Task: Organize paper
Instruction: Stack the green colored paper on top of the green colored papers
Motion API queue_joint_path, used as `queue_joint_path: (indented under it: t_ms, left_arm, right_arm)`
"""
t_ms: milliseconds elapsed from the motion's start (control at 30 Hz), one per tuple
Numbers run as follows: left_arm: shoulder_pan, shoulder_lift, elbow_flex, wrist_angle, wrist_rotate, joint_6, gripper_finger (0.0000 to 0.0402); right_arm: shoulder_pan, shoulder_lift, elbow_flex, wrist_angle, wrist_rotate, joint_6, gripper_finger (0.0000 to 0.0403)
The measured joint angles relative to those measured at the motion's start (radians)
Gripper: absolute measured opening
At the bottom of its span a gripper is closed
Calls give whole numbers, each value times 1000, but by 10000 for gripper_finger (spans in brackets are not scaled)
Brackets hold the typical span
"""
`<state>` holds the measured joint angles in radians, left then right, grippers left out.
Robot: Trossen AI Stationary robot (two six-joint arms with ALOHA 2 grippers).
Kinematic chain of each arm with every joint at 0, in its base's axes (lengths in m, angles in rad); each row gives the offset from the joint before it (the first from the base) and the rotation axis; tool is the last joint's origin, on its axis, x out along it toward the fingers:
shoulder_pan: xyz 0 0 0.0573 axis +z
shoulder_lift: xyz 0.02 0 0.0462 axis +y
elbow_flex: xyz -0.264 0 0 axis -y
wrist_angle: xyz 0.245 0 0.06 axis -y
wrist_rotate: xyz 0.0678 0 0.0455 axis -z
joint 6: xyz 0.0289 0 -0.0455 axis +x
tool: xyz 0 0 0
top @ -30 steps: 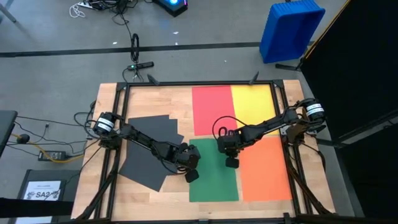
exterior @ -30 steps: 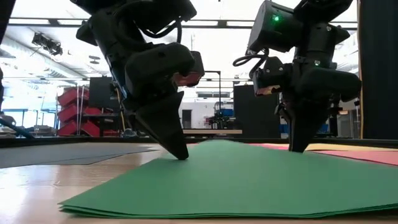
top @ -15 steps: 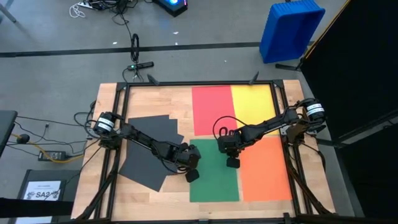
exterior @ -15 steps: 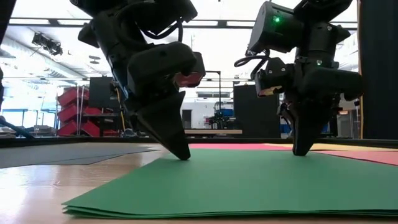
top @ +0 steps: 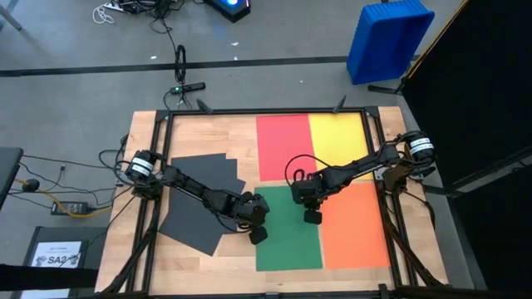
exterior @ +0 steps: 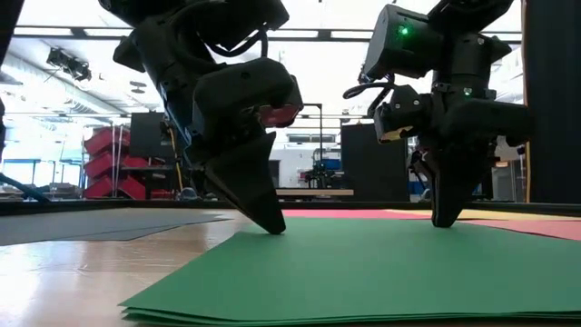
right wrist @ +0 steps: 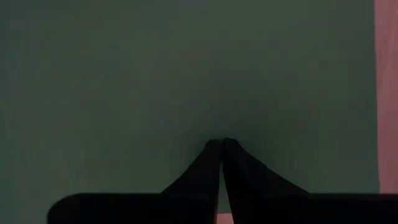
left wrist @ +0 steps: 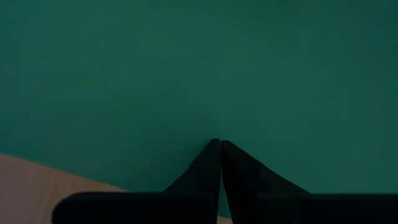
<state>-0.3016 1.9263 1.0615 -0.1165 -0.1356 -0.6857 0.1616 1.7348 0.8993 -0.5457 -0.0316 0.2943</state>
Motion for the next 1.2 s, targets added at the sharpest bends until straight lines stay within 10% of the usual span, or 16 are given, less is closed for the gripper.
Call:
queue_joint_path:
  t_ms: [1200]
  left_arm:
    - [0, -7, 0, 31, -29, 26, 0]
  right_arm:
    - [2, -117, -4, -98, 38, 20, 0]
